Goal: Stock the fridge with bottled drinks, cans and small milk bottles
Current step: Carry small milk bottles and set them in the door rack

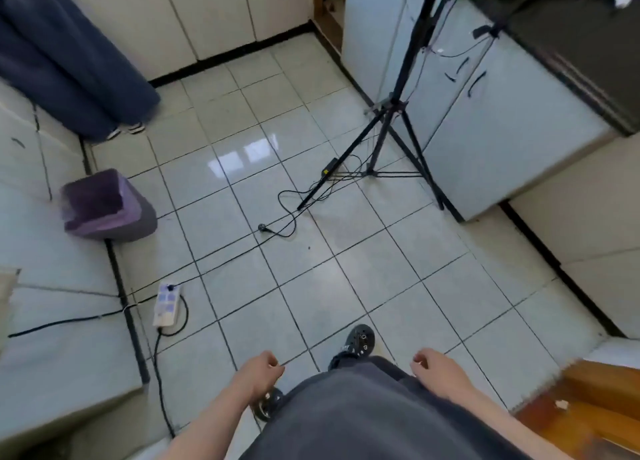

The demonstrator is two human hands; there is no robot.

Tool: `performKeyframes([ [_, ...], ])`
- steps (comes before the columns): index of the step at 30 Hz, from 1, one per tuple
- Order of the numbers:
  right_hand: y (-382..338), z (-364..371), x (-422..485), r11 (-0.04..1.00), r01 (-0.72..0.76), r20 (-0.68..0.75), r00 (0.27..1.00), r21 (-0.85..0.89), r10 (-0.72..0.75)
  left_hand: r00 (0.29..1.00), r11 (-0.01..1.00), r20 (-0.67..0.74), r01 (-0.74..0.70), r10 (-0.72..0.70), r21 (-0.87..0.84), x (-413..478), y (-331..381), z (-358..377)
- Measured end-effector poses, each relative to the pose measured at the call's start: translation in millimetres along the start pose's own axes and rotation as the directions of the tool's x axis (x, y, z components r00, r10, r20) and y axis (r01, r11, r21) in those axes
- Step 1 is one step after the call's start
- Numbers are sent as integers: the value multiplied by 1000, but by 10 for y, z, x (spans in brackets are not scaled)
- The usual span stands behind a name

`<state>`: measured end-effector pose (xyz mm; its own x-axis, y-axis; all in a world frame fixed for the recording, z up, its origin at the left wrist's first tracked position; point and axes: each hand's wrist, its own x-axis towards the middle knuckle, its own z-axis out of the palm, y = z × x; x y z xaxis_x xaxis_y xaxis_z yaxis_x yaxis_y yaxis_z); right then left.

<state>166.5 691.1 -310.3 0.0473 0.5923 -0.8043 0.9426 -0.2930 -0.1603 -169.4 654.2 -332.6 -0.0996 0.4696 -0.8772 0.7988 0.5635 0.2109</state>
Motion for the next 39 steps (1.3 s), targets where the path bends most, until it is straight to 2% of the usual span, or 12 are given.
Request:
performKeyframes([
  [6,888,-619,215,963,-162,-42,984,216,175,998,985,4,-60,61,162,455,1295,-139],
  [11,1491,-989,173,753,-261,-135,898,604,419,967,920,67,-254,245,300,649,2474,-163],
  [17,2010,-876,109,521,-358,22,839,775,544,932,886,202,-351,301,302,979,3783,-182],
  [22,2326,-882,219,314,-484,250,787,817,564,927,855,287,-343,242,388,1458,4834,-95],
  [25,2553,-1145,258,284,-534,314,767,797,560,908,801,348,-384,235,460,1591,5687,-20],
  [26,2645,-1284,279,240,-553,332,736,798,590,898,793,359,-405,252,455,1598,5998,15],
  [28,2858,-1611,364,167,-550,335,692,818,640,865,771,385,-475,321,424,1586,6643,97],
  [30,3098,-2003,495,167,-501,275,689,849,670,820,729,423,-552,386,405,1551,7304,188],
  [34,3411,-2737,798,86,-362,190,660,928,727,747,660,489,-648,451,381,1472,8410,382],
  [39,3698,-3214,1150,126,-283,105,678,951,727,725,563,516,-684,456,463,1591,9154,733],
])
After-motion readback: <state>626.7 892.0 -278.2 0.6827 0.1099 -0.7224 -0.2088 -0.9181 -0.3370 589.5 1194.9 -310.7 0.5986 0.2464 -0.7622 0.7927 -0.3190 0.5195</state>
